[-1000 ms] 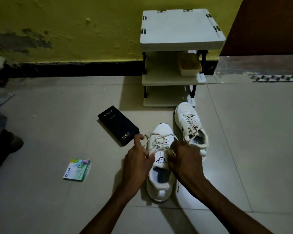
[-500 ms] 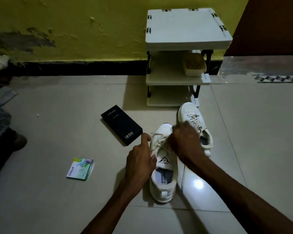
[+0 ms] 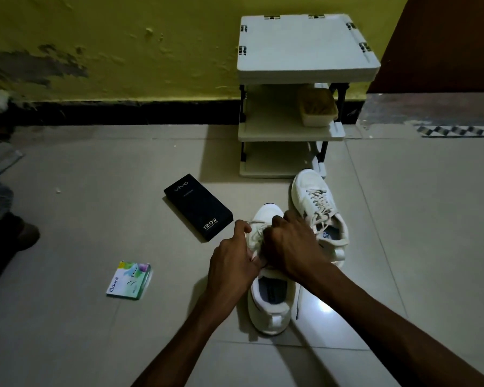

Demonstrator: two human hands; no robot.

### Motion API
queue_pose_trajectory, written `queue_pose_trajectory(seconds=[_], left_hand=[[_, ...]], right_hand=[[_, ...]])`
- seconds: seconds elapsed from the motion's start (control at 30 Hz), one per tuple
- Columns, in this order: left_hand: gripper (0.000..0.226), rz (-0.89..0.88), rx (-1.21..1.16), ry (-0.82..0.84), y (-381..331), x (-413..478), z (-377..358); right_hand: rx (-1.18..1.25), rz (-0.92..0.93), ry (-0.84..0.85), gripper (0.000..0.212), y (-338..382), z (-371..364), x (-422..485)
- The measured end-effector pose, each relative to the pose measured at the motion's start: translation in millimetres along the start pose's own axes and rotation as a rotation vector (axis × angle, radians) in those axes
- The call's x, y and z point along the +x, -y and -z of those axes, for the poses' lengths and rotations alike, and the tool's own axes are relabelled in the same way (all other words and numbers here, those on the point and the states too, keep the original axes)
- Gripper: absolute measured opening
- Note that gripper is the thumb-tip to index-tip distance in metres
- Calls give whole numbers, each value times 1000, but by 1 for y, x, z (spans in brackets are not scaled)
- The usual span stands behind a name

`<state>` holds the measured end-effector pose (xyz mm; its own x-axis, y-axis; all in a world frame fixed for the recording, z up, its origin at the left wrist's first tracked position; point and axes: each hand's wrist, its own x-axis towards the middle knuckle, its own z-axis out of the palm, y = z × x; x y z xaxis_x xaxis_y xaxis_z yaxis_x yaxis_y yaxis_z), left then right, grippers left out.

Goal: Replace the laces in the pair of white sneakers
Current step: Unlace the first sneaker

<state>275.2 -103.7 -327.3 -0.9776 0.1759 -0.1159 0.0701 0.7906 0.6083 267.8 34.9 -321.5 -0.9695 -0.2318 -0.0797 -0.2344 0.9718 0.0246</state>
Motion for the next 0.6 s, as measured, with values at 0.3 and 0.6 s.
queue_pose_trajectory(seconds=[0.3,0.6], left_hand=[[54,8,3,15,0,0,2],[47,2,32,20,4,1,5]], right_hand=[[-57,80,-123,24,3,-5,0],[74,-162,-449,15,-35,22,15]])
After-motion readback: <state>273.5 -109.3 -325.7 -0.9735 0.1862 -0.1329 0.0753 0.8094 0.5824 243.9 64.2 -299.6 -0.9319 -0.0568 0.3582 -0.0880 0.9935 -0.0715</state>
